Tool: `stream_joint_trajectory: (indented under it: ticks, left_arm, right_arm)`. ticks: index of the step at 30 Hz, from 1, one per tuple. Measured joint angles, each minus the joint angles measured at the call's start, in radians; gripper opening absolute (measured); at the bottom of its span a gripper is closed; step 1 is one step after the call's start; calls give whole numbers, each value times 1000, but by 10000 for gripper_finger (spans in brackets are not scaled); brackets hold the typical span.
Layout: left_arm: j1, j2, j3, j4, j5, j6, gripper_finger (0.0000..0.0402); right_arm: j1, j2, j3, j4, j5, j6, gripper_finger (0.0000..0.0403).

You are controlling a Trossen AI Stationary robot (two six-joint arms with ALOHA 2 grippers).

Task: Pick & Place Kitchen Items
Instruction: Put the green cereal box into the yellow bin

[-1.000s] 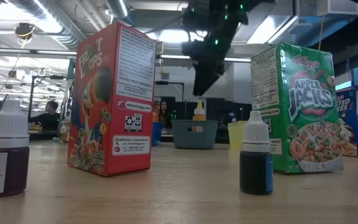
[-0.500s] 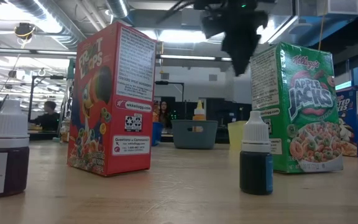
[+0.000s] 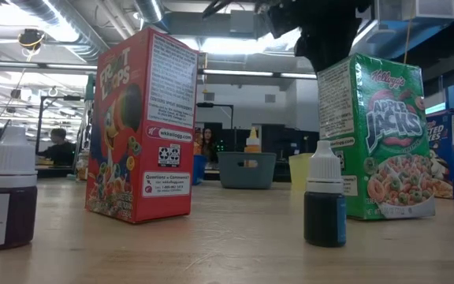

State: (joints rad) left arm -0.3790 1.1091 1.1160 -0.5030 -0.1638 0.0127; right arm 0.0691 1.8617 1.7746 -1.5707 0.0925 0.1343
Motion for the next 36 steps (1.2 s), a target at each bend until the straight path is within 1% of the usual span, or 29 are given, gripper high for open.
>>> stream_joint_trajectory:
  ticks: [2,7,10,17,25,27,31,36]
  left_arm:
    - [0,0,0,0,0,1,31]
    - [0,0,0,-1,0,27,31]
    - [0,0,0,-1,0,35,31]
    - [0,0,0,-1,0,35,31]
    - [0,0,0,6,0,47,31]
    - [0,0,0,5,0,53,31]
    - [0,0,0,6,0,53,31]
    - [0,0,0,6,0,53,31]
  right_arm:
    - [15,-6,2,-1,-21,6,257]
    - [65,-6,2,4,-128,12,257]
    - [106,-6,2,31,-147,12,257]
    - [198,-6,2,86,-149,42,257]
    - [308,-6,-4,220,-147,-9,256]
    - [328,-6,-14,244,-123,-35,256]
    - [346,-6,-41,258,-70,-64,256]
    - [345,-6,-97,298,-66,-65,256]
